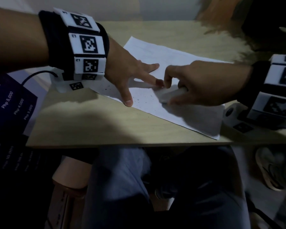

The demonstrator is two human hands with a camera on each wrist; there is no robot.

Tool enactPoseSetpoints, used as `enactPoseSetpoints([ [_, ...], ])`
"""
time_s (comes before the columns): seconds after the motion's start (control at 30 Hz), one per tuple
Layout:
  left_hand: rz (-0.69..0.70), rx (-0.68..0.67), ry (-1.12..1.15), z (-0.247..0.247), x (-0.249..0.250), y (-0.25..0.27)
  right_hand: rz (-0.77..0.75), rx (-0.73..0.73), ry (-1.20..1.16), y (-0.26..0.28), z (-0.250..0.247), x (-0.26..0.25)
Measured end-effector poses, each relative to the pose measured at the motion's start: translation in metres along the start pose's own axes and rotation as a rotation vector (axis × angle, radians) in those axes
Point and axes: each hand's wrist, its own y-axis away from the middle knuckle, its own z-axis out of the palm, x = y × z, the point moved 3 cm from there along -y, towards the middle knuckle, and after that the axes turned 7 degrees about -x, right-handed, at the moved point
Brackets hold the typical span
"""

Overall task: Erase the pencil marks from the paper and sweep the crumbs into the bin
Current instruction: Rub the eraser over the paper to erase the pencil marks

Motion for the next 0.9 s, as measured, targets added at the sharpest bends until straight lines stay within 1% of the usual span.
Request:
enactPoseSetpoints([
  [0.1, 0.010, -0.017, 0.040, 0.001, -0.001, -0.001, 0.025, -0.036, -0.017, -0.002, 0.001, 0.001],
  [0.17, 0.004, -0.023, 0.029, 0.004, 0.001, -0.001, 0.072, 0.022, 0.014, -0.003, -0.003, 0.006],
  [0.23, 0.003, -0.008, -0.002, 0.006, 0.000, -0.003, 0.042, 0.077, 0.031, -0.001, -0.001, 0.002],
  [0.3, 0.012, 0.002, 0.004, 0.007, -0.001, -0.005, -0.034, 0.027, -0.012, 0.003, 0.005, -0.010],
  [0.33, 0.016, 0.004, 0.009, 0.007, -0.001, -0.006, -0.048, -0.016, -0.042, 0.003, 0.007, -0.011],
  [0.37, 0.014, 0.003, 0.009, 0.007, -0.001, -0.006, -0.038, -0.042, -0.063, 0.002, 0.006, -0.009],
  [0.4, 0.009, -0.001, 0.006, 0.006, -0.001, -0.005, -0.012, -0.035, -0.058, -0.001, 0.003, -0.005],
  [0.5, 0.008, -0.002, 0.002, 0.007, 0.001, -0.005, 0.077, 0.084, 0.039, -0.003, -0.005, 0.002],
  [0.57, 0.009, 0.007, -0.006, 0.008, -0.001, -0.006, 0.017, 0.131, 0.102, 0.003, 0.005, -0.011],
  [0.63, 0.004, 0.008, -0.009, 0.008, -0.001, -0.007, -0.076, 0.059, 0.039, 0.009, 0.012, -0.024],
  [0.7, 0.000, -0.002, -0.009, 0.007, 0.000, -0.006, -0.063, -0.021, -0.041, 0.006, 0.009, -0.021],
  [0.73, 0.000, -0.007, -0.010, 0.007, 0.001, -0.005, -0.030, -0.020, -0.059, 0.003, 0.005, -0.015],
  [0.8, 0.002, -0.011, -0.006, 0.006, 0.002, -0.003, 0.014, 0.039, -0.046, 0.000, 0.002, -0.005],
  [0.83, 0.005, -0.008, -0.001, 0.006, 0.002, -0.003, 0.013, 0.081, -0.004, 0.001, 0.004, -0.006],
  [0.9, 0.013, -0.005, 0.011, 0.007, 0.001, -0.003, -0.048, 0.131, 0.065, 0.008, 0.015, -0.020],
])
